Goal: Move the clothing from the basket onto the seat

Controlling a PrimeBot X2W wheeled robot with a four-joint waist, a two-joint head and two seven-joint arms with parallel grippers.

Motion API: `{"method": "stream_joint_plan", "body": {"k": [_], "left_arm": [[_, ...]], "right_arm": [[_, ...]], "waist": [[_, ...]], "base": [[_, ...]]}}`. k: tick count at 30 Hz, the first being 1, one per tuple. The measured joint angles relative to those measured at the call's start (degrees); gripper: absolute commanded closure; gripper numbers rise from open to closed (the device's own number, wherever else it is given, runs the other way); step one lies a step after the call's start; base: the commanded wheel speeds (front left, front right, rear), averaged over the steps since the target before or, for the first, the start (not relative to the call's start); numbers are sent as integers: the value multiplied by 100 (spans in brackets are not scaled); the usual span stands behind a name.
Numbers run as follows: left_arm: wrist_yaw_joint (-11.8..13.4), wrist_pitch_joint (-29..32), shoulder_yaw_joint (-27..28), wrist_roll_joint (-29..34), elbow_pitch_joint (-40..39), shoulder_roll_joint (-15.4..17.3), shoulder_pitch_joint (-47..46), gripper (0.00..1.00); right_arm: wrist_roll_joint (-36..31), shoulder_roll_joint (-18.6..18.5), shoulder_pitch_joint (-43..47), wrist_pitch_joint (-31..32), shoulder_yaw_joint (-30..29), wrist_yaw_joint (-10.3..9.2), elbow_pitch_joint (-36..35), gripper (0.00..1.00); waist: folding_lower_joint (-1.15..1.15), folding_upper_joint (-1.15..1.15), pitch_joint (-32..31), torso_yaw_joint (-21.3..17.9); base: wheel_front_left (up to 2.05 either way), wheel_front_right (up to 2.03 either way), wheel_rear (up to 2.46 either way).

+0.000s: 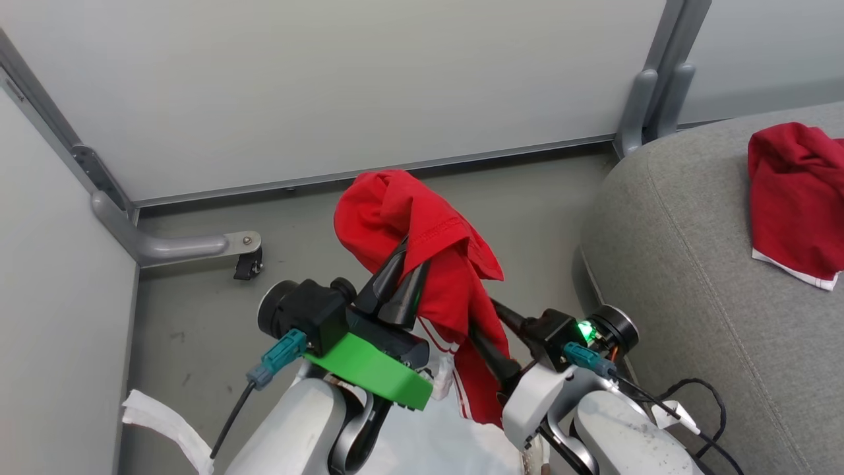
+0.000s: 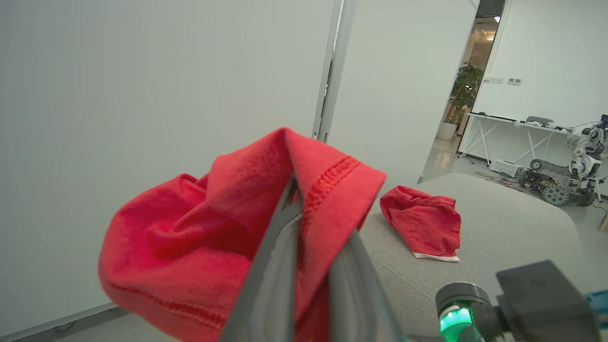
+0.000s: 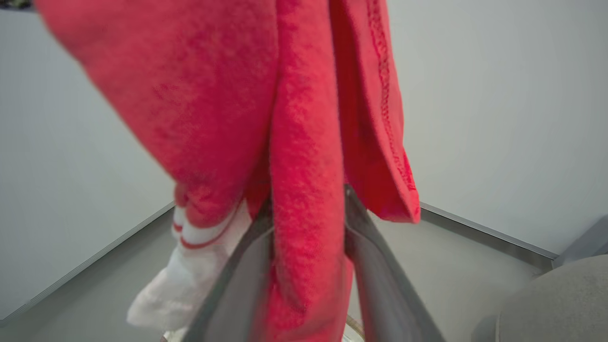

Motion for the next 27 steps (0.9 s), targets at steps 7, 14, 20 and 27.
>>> {"method": "stream_joint_plan", "body": {"k": [7, 14, 20, 27], "left_arm": [[0, -10, 166, -3, 25, -16, 118, 0], [0, -14, 356, 71, 48, 11, 240, 0], [0, -14, 485, 185, 82, 60, 366, 0], [0, -13, 502, 302, 121, 132, 442, 0]], "right_arm": [[209, 14, 102, 0, -146, 0, -163, 100], [243, 10, 418, 1, -481, -1, -545, 100], [276, 11, 659, 0, -706, -1, -959, 100], [291, 7, 833, 0, -1016, -1, -1361, 100]], "waist": [[0, 0, 21, -34], [0, 0, 51, -381], [0, 0, 86, -926], [0, 0, 160, -1759]], "base": [[0, 0, 0], [0, 0, 0], [0, 0, 0], [0, 0, 0]]}}
